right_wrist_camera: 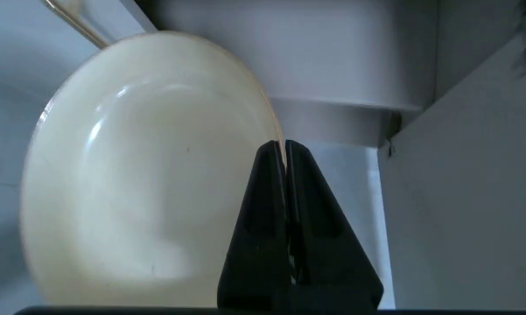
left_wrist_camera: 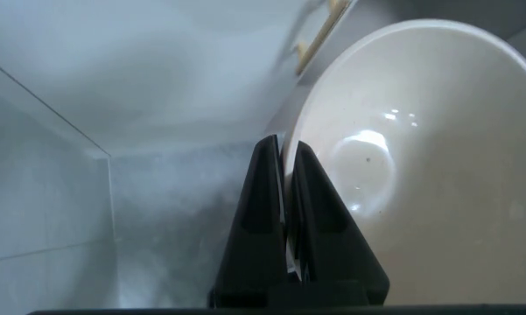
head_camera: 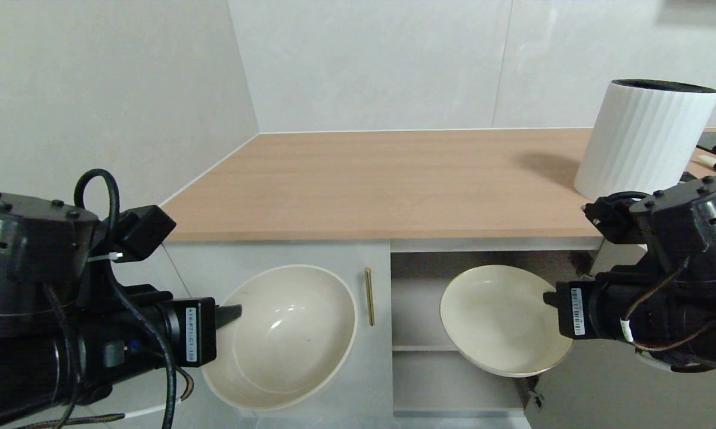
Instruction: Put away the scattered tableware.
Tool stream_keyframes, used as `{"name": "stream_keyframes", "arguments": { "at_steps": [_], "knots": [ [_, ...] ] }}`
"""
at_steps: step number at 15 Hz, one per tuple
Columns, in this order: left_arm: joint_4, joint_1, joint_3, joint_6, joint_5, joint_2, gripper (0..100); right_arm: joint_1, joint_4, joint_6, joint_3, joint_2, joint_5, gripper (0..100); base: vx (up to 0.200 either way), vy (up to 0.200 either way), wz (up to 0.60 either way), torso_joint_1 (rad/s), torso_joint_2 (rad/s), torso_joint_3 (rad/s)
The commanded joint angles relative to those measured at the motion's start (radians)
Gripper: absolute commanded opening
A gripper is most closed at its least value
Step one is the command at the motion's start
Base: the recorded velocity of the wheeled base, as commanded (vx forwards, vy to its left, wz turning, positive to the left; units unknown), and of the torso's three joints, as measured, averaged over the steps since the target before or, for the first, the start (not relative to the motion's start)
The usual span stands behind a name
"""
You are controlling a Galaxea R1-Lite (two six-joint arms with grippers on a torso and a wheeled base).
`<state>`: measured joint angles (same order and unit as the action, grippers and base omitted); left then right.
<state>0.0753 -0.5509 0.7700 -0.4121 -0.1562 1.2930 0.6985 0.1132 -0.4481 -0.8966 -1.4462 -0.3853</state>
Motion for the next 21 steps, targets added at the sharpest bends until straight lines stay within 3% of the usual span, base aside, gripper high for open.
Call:
{"name": "stream_keyframes", "arguments": {
  "at_steps": [1, 10, 17, 21],
  "knots": [
    [0.000, 0.000, -0.001, -0.001, 0.000, 0.005, 0, 0.001, 0.000, -0.001, 0.002, -0.030, 0.000, 0, 0.000, 0.000, 0.00, -0.129, 0.47, 0.330],
    [0.000, 0.000, -0.001, -0.001, 0.000, 0.020, 0, -0.001, -0.001, -0.001, 0.008, -0.076, -0.001, 0, 0.000, 0.000, 0.00, -0.072, 0.42, 0.339],
    [0.001, 0.000, -0.001, -0.001, 0.000, 0.022, 0, -0.001, -0.018, -0.006, 0.018, -0.115, 0.000, 0, 0.000, 0.000, 0.00, -0.001, 0.03, 0.022],
    [0.001, 0.000, -0.001, 0.001, 0.001, 0.028, 0, -0.056, -0.052, -0.009, 0.016, -0.298, 0.000, 0, 0.000, 0.000, 0.00, 0.000, 0.00, 0.000]
  ]
}}
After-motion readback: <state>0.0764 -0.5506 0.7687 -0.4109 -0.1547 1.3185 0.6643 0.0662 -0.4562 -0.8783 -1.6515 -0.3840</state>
